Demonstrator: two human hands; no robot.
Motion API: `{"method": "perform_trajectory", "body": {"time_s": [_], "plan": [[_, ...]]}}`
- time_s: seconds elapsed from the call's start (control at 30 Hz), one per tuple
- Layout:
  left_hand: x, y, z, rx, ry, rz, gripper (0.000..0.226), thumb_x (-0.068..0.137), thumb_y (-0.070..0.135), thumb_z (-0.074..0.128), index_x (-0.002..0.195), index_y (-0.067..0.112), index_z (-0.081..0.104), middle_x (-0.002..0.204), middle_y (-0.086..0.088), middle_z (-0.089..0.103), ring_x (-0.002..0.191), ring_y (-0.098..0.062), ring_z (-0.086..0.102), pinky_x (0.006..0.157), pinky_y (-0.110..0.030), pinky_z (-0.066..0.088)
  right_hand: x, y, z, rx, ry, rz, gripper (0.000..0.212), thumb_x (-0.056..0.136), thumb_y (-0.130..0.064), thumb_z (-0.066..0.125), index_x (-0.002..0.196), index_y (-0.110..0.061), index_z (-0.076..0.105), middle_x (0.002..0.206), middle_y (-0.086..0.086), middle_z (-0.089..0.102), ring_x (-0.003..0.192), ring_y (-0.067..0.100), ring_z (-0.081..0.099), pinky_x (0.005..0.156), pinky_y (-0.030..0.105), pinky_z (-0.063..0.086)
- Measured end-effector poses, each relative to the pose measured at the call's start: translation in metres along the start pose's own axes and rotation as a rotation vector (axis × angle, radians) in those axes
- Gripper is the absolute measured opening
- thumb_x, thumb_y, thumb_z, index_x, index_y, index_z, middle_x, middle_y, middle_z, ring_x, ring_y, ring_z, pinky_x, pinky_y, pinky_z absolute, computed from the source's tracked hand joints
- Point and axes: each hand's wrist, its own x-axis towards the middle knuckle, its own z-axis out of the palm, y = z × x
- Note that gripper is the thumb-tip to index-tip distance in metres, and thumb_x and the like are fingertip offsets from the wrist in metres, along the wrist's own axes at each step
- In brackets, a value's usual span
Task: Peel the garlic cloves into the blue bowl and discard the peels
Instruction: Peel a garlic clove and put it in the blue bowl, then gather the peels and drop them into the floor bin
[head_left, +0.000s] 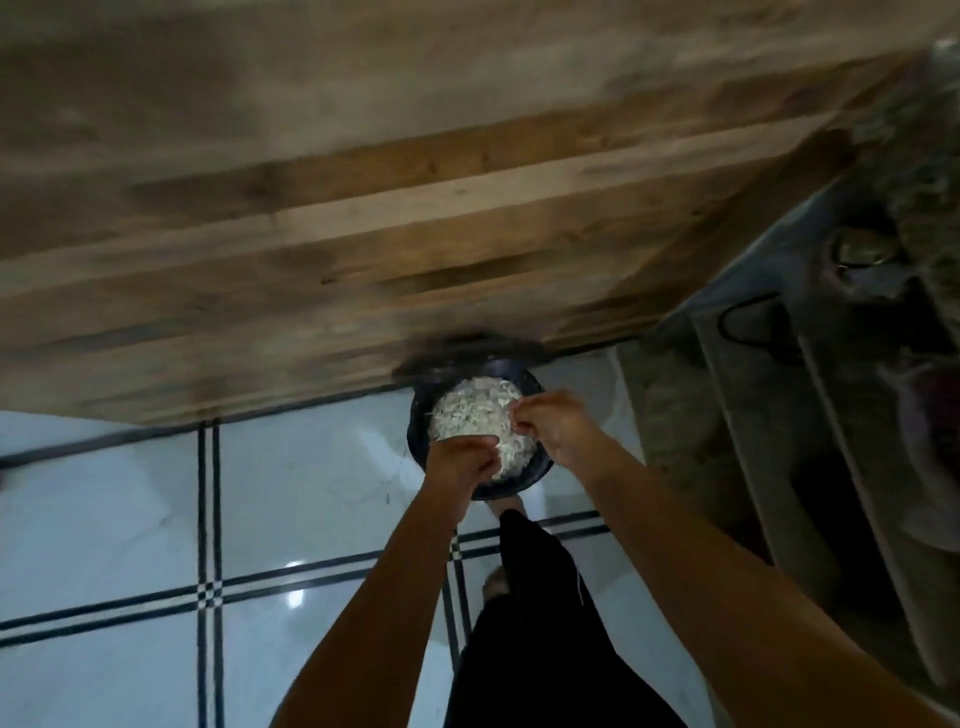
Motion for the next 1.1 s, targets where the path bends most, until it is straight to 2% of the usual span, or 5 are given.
{"method": "perform_trajectory", "body": {"time_s": [0.2, 0.4, 0.63, 0.77, 1.1], "plan": [[0.061, 0.007, 0.008, 0.124, 0.099, 0.026, 0.022, 0.089, -0.007, 0.052, 0.072, 0.003, 0.061, 0.075, -0.008, 0.060, 0.074, -0.024, 0.057, 0.072, -0.029, 0.052, 0.043, 0.017, 0.006, 0.108, 0.108, -0.011, 0.036, 0.087, 0.012, 0.050, 0.056, -0.008, 0.049, 0.059, 0.007, 0.045, 0.052, 0.018, 0.043, 0.045, 0.021, 0.042], [0.089, 0.004, 0.026, 0.327, 0.113, 0.246, 0.032, 0.092, 0.003, 0.054, 0.123, 0.001, 0.057, 0.126, -0.012, 0.057, 0.116, -0.024, 0.054, 0.094, -0.024, 0.041, 0.079, 0.037, 0.023, 0.228, 0.162, 0.154, 0.023, 0.096, -0.001, 0.037, 0.081, -0.004, 0.055, 0.079, 0.013, 0.057, 0.070, 0.023, 0.052, 0.056, 0.026, 0.042], [0.088, 0.001, 0.042, 0.144, -0.061, -0.139, 0.048, 0.101, 0.035, 0.033, 0.138, 0.006, 0.043, 0.138, -0.009, 0.048, 0.129, -0.028, 0.044, 0.105, -0.036, 0.035, 0.066, 0.039, 0.035, 0.463, 0.014, 0.214, 0.031, 0.097, -0.027, 0.047, 0.117, -0.006, 0.059, 0.103, 0.011, 0.062, 0.099, 0.023, 0.059, 0.090, 0.032, 0.045], [0.061, 0.013, 0.045, -0.150, -0.060, -0.138, 0.031, 0.098, 0.035, 0.043, 0.105, 0.010, 0.060, 0.109, -0.008, 0.065, 0.100, -0.022, 0.059, 0.083, -0.032, 0.046, 0.038, 0.037, 0.025, 0.117, 0.096, 0.049, 0.029, 0.096, -0.020, 0.044, 0.101, -0.002, 0.066, 0.091, 0.016, 0.067, 0.088, 0.029, 0.063, 0.080, 0.036, 0.050], [-0.109, 0.038, 0.120, -0.022, -0.295, 0.295, 0.015, 0.096, 0.011, 0.050, 0.083, 0.013, 0.058, 0.074, -0.003, 0.059, 0.066, -0.012, 0.057, 0.058, -0.017, 0.050, -0.140, -0.006, -0.100, 0.742, 0.256, -0.351, 0.018, 0.095, 0.000, 0.048, 0.110, 0.001, 0.057, 0.096, 0.016, 0.066, 0.084, 0.023, 0.064, 0.086, 0.034, 0.052]]}}
